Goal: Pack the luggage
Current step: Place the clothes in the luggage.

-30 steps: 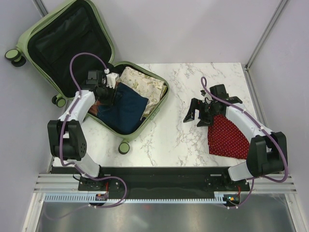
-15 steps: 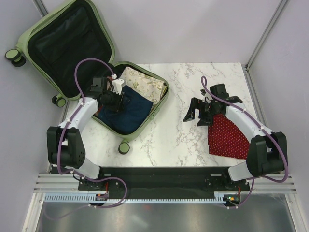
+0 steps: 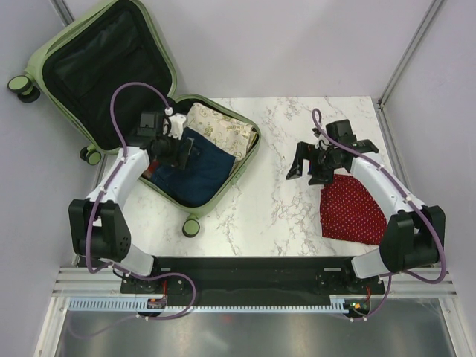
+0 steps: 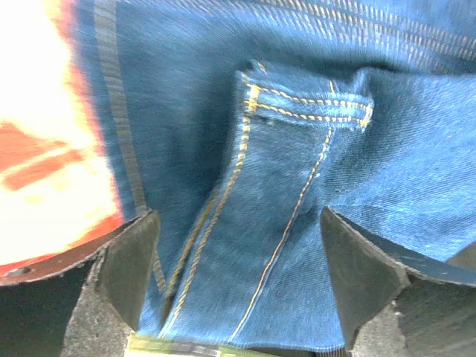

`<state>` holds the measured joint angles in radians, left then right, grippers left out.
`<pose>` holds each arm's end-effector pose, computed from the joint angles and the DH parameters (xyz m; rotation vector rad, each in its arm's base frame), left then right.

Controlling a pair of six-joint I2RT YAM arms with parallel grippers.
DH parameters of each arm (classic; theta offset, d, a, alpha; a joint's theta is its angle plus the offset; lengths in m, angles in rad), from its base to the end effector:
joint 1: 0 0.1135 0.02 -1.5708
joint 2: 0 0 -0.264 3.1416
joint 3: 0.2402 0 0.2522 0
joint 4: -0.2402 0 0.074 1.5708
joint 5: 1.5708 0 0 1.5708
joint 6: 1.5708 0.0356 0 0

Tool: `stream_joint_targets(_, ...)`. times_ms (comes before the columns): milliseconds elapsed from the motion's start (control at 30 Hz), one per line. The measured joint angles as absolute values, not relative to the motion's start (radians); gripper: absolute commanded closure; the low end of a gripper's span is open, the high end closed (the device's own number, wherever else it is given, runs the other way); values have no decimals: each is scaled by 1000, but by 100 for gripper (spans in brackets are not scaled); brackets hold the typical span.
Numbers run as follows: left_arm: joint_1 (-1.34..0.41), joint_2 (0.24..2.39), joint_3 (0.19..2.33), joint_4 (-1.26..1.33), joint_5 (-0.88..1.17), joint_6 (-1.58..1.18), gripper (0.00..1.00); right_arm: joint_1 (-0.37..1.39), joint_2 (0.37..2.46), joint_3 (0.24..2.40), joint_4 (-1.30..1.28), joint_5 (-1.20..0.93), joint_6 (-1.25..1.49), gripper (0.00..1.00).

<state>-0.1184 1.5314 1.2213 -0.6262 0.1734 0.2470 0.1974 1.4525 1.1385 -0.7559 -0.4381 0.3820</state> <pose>0.3228 -0.0446 0.2718 0.5230 2.4390 -0.1637 0.2828 0.0720 0.2639 0.0952 2.6870 0.7689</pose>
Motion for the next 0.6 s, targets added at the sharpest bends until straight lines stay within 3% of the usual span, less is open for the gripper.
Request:
stream_joint_targets(300,-118,1520,1549,-707,132,171,0,60,1428,1310,-870,-308,290,2)
stream_joint_targets(600,-198,1529,1647,-722,128,83,0,-306,1390,1171,-896,-225,276,2)
